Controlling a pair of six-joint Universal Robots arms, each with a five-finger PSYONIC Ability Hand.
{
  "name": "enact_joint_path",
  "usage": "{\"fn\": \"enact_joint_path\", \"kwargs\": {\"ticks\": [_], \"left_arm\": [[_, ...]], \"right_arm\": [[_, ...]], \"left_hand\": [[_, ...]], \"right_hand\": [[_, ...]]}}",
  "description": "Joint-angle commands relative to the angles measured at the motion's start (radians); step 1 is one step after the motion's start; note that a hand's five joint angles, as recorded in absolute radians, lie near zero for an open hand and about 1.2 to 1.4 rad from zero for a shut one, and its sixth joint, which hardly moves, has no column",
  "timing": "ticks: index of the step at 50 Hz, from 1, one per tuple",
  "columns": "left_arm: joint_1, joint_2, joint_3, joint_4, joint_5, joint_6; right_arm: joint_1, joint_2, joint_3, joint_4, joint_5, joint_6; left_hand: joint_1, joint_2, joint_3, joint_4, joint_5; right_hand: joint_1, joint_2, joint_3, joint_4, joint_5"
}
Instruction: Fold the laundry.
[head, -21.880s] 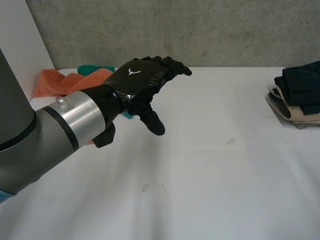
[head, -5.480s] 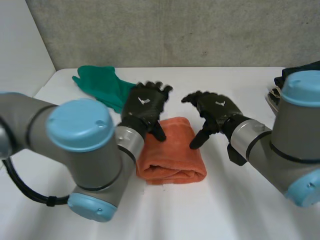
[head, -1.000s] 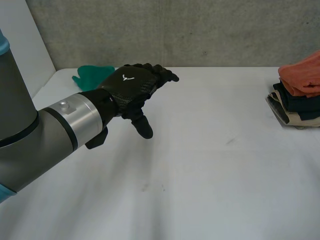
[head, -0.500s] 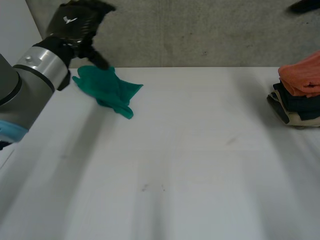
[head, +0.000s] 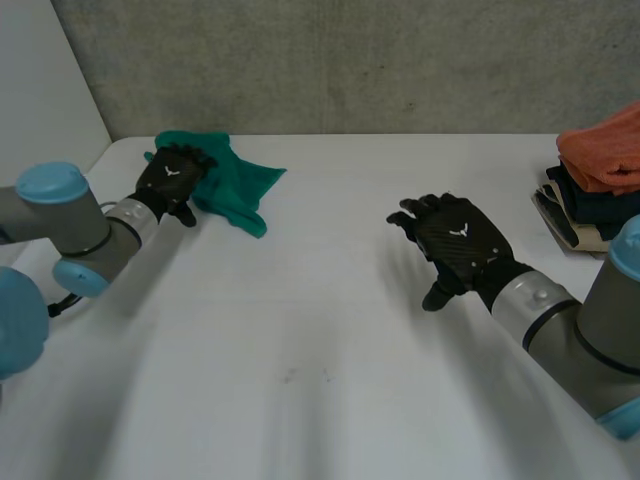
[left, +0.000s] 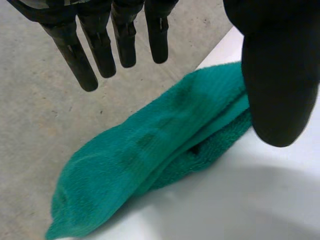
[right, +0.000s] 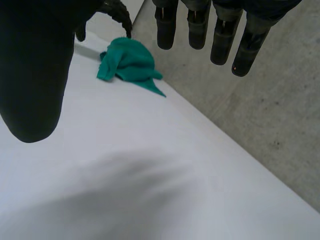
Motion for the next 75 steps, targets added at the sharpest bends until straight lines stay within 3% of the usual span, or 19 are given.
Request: {"fn": "enact_joint_path", "kwargs": {"ticks": [1, 10, 12, 14, 18, 42, 45, 48, 49, 54, 58, 62, 65, 70, 75], "left_arm": [[-0.012, -0.121, 0.151, 0.004, 0.034, -0.005], [-0.014, -0.196, 0.283, 0.008, 0.108, -0.002], [-0.015, -0.204, 0.296, 0.014, 0.119, -0.002], [-0.015, -0.209, 0.299, 0.034, 0.148, 0.000], [-0.021, -0.215, 0.299, 0.079, 0.152, 0.009], [-0.026, -0.298, 0.385, 0.105, 0.208, 0.181], [-0.026, -0.302, 0.388, 0.105, 0.212, 0.185], [-0.031, -0.304, 0.383, 0.108, 0.209, 0.204], [-0.037, -0.304, 0.376, 0.111, 0.202, 0.214], [-0.092, -0.238, 0.253, 0.122, 0.154, 0.354], [-0.106, -0.011, -0.006, 0.137, 0.119, 0.441], [-0.138, 0.202, -0.264, 0.165, 0.102, 0.403], [-0.205, 0.392, -0.478, 0.163, 0.080, 0.308], [-0.332, 0.651, -0.774, 0.165, 0.041, 0.037], [-0.490, 0.730, -0.916, 0.172, 0.016, -0.225]], "right_arm": [[-0.002, -0.030, 0.060, -0.003, 0.031, 0.006], [-0.015, -0.050, 0.100, -0.003, 0.040, 0.000], [-0.020, -0.050, 0.104, -0.003, 0.040, 0.000], [-0.022, -0.051, 0.106, -0.003, 0.040, 0.000], [-0.023, -0.053, 0.109, 0.000, 0.040, 0.000], [-0.061, -0.114, 0.124, 0.020, 0.035, -0.002], [-0.065, -0.117, 0.126, 0.019, 0.035, -0.002], [-0.065, -0.117, 0.124, 0.019, 0.034, -0.002], [-0.065, -0.117, 0.124, 0.019, 0.034, -0.002], [-0.065, -0.117, 0.124, 0.019, 0.032, -0.002], [-0.066, -0.126, 0.124, 0.019, 0.034, -0.002], [-0.077, -0.145, 0.126, 0.019, 0.035, -0.002], [-0.092, -0.162, 0.127, 0.020, 0.038, 0.001], [-0.103, -0.185, 0.130, 0.019, 0.043, 0.004], [-0.112, -0.191, 0.130, 0.019, 0.043, 0.006]], "left_hand": [[0.115, 0.121, 0.122, 0.117, 0.116], [0.182, 0.188, 0.189, 0.184, 0.183], [0.270, 0.276, 0.277, 0.272, 0.271], [0.496, 0.502, 0.503, 0.498, 0.497], [0.643, 0.649, 0.650, 0.645, 0.644], [0.523, 0.529, 0.530, 0.525, 0.524], [0.684, 0.690, 0.691, 0.686, 0.685], [1.070, 1.076, 1.077, 1.072, 1.071], [1.072, 1.078, 1.078, 1.074, 1.072], [1.072, 1.078, 1.079, 1.074, 1.072], [1.072, 1.078, 1.079, 1.074, 1.072], [1.072, 1.078, 1.079, 1.074, 1.072], [1.072, 1.078, 1.079, 1.074, 1.072], [1.072, 1.078, 1.079, 1.074, 1.072], [1.072, 1.078, 1.079, 1.074, 1.072]], "right_hand": [[-0.030, -0.050, -0.041, -0.069, -0.065], [-0.030, -0.050, -0.041, -0.069, -0.065], [-0.030, -0.050, -0.041, -0.069, -0.065], [-0.030, -0.050, -0.041, -0.069, -0.065], [-0.030, -0.050, -0.041, -0.069, -0.065], [-0.030, -0.050, -0.041, -0.069, -0.065], [-0.030, -0.050, -0.041, -0.069, -0.065], [-0.030, -0.050, -0.041, -0.069, -0.065], [-0.030, -0.050, -0.041, -0.069, -0.065], [-0.030, -0.050, -0.041, -0.069, -0.065], [-0.030, -0.050, -0.041, -0.069, -0.065], [-0.030, -0.050, -0.041, -0.069, -0.065], [-0.030, -0.050, -0.041, -0.069, -0.065], [-0.030, -0.050, -0.041, -0.069, -0.065], [-0.030, -0.050, -0.041, -0.069, -0.065]]}}
